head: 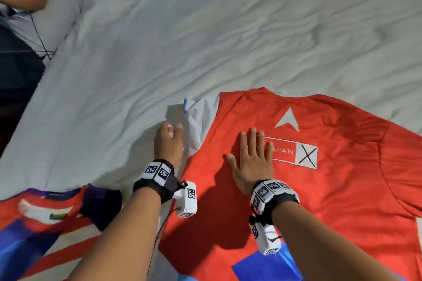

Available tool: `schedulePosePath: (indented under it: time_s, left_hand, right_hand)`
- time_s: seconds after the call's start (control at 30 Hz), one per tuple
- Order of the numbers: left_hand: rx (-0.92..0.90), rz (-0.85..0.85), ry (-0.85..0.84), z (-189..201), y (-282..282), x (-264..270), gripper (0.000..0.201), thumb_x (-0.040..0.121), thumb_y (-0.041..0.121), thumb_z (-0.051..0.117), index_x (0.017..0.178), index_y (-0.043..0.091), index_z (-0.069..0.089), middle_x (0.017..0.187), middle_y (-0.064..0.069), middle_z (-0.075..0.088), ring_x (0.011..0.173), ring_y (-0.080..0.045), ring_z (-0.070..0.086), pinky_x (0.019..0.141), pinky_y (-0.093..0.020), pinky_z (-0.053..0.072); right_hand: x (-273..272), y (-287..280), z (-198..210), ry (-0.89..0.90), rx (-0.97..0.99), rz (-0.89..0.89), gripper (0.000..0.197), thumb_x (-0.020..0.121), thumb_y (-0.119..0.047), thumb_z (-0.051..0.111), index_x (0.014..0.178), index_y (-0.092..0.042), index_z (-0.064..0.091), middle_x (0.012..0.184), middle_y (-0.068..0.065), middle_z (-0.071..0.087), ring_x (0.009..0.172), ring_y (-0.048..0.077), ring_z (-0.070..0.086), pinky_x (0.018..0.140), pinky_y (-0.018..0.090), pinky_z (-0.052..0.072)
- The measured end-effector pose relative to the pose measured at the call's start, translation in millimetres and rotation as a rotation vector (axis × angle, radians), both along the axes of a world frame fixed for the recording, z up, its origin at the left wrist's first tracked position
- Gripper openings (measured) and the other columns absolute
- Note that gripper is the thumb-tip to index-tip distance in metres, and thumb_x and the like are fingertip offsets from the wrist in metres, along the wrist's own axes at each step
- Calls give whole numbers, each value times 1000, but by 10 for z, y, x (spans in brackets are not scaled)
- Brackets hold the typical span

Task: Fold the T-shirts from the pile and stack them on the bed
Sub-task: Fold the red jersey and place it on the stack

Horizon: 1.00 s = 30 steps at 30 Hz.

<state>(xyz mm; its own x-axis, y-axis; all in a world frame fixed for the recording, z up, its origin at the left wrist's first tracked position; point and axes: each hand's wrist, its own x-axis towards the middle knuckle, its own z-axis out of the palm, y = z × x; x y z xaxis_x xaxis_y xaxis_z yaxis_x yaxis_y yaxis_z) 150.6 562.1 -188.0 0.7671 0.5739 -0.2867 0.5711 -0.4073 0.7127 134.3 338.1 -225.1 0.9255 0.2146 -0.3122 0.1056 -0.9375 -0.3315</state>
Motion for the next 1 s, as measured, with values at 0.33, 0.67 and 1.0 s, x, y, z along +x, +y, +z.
schedulePosePath:
  time_s: [0.33,0.67,1.0]
  left_hand:
    - [-179,-108,-91,62,-15,475,40,85,45,67,87,5,64,80,-13,69,74,-27,64,69,-38,52]
    - [-465,83,56,117,439,169,35,70,30,54,96,9,64,77,-10,68,56,-22,56,51,-28,39]
    - [-397,202,-231,174,442,256,18,100,24,58,86,17,66,83,-8,69,77,-23,64,70,-37,54]
  right_hand:
    - [-65,225,-275,-101,-52,-126,79,99,-66,13,163,-22,1,169,6,-13,154,27,-21,122,55,-11]
    - [-73,239,-323,-101,-90,-144,79,98,-67,10,162,-23,-4,168,4,-18,152,24,-26,122,52,-15]
    - [-74,247,-313,-73,-102,-141,79,98,-69,6,162,-25,-10,167,3,-23,150,22,-31,121,52,-17]
